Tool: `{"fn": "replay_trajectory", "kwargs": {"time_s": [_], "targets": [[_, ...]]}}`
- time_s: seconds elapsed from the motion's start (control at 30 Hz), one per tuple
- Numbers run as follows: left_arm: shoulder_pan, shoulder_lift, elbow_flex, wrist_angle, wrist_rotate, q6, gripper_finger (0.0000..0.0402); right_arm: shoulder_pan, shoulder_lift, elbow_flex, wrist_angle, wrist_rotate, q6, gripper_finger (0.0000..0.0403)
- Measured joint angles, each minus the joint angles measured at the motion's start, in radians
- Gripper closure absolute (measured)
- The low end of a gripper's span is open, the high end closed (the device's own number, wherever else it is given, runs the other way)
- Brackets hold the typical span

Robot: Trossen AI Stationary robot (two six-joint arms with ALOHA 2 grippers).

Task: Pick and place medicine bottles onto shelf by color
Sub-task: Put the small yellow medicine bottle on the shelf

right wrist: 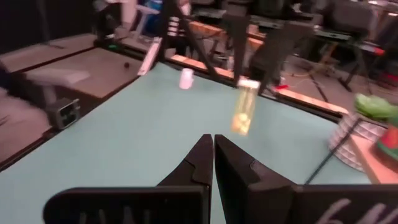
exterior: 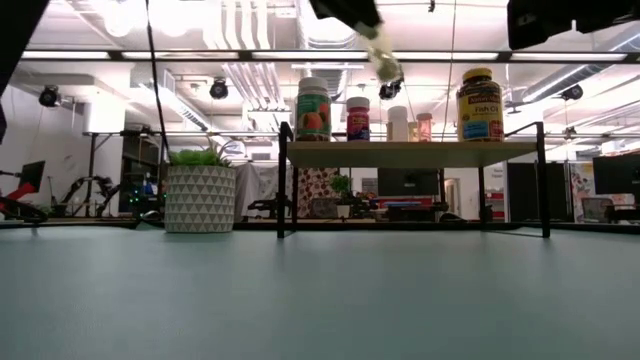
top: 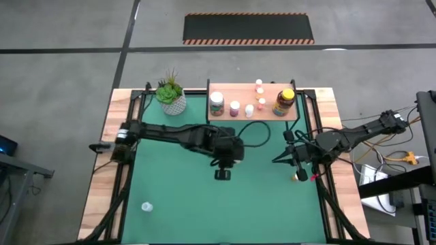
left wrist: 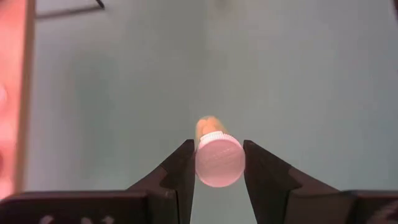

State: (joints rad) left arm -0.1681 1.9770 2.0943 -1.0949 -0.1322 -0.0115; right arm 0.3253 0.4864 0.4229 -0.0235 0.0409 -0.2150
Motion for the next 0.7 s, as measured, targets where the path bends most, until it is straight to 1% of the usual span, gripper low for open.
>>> {"fn": "replay_trajectory", "kwargs": {"time_s": [0.13, 0.23, 0.33, 0.4, 0.47, 0.6, 0.7], "targets": [[0.026, 0.062, 0.079, 0.011, 0.001, 0.077, 0.0304, 0.0, 0.004, 0.0, 0.002, 0.122, 0.056, 0.0394], [0.051, 0.086, 0.075, 0.016, -0.001, 0.073, 0.0304, 0.0, 0.029, 0.0, -0.001, 0.207, 0.125, 0.0393], [0.066, 0.095, 0.049, 0.022, -0.031, 0.07, 0.0304, 0.0, 0.081, 0.0, 0.003, 0.265, 0.162, 0.0378], [0.069, 0.095, 0.04, 0.047, -0.065, 0.07, 0.0304, -0.001, 0.125, 0.0, 0.011, 0.307, 0.176, 0.0358], [0.068, 0.092, 0.04, 0.061, -0.086, 0.07, 0.0304, -0.003, 0.174, 0.008, 0.005, 0.35, 0.19, 0.033], [0.068, 0.088, 0.053, 0.092, -0.087, 0.073, 0.0304, -0.003, 0.274, 0.065, 0.007, 0.45, 0.146, 0.0263], [0.067, 0.086, 0.062, 0.096, -0.087, 0.075, 0.0304, -0.003, 0.342, 0.106, 0.006, 0.457, 0.129, 0.0218]]}}
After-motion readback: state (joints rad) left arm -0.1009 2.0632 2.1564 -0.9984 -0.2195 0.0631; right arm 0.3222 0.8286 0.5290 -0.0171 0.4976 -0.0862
